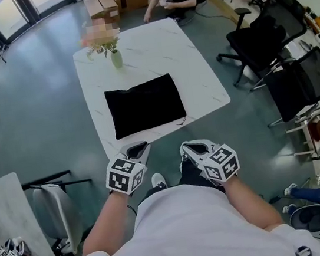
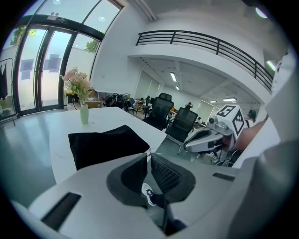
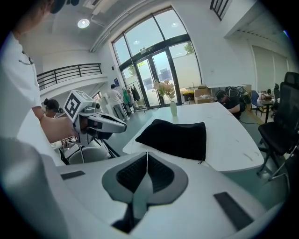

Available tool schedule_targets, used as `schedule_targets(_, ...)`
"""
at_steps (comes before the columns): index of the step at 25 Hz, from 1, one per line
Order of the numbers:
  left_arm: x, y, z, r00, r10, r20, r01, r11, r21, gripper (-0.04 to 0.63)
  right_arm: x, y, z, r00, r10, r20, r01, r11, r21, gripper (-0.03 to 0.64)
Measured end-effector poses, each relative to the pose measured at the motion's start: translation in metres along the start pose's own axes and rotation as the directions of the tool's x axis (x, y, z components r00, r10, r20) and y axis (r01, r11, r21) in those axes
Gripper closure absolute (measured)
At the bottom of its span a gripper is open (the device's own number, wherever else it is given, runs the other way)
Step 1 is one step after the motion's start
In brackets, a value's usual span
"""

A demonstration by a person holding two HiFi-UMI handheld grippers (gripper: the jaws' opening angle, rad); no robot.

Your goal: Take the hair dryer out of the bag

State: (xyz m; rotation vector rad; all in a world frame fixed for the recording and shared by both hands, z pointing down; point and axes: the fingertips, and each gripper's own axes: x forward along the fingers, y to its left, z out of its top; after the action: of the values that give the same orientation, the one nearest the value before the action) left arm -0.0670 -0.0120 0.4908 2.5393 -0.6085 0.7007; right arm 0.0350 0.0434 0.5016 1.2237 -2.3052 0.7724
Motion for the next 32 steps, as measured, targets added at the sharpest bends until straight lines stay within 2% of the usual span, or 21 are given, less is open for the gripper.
schedule_targets(3, 0.007, 0.009, 0.005, 1.0, 0.028, 0.011, -0.028, 1.0, 0.007, 0.557, 0.012, -0.018, 0.004, 1.0, 0.014, -0.006, -0.014, 1.0, -0.005, 0.598)
schedule_targets(9, 0.025, 0.04, 0.014, 0.991, 0.132, 0.01, -0.131, 0.989, -0.071, 0.557, 0.036, -0.057, 0.03, 0.997, 0.078, -0.009, -0.079, 0.996, -0.04, 0.598)
schedule_targets(16, 0.066, 0.071, 0.049, 0.979, 0.204, -0.006, -0.203, 0.972, -0.118, 0.557, 0.06, -0.114, 0.066, 0.988, 0.147, -0.037, -0.15, 0.986, -0.078, 0.598)
schedule_targets(18, 0.081, 0.079, 0.06, 0.976, 0.219, -0.014, -0.22, 0.969, -0.11, 0.557, 0.066, -0.131, 0.073, 0.986, 0.161, -0.046, -0.165, 0.981, -0.099, 0.598)
schedule_targets(22, 0.116, 0.093, 0.065, 0.96, 0.265, -0.093, -0.269, 0.962, -0.034, 0.557, 0.075, -0.164, 0.078, 0.979, 0.192, -0.071, -0.199, 0.973, -0.118, 0.598)
schedule_targets(26, 0.146, 0.107, 0.065, 0.93, 0.315, -0.191, -0.31, 0.949, 0.057, 0.557, 0.079, -0.191, 0.077, 0.969, 0.222, -0.107, -0.235, 0.964, -0.126, 0.598)
schedule_targets(29, 0.162, 0.116, 0.068, 0.895, 0.372, -0.248, -0.337, 0.926, 0.172, 0.555, 0.082, -0.211, 0.075, 0.962, 0.238, -0.13, -0.255, 0.958, -0.133, 0.598)
schedule_targets(32, 0.175, 0.126, 0.066, 0.845, 0.432, -0.316, -0.332, 0.886, 0.324, 0.552, 0.088, -0.224, 0.072, 0.952, 0.262, -0.157, -0.284, 0.949, -0.14, 0.598)
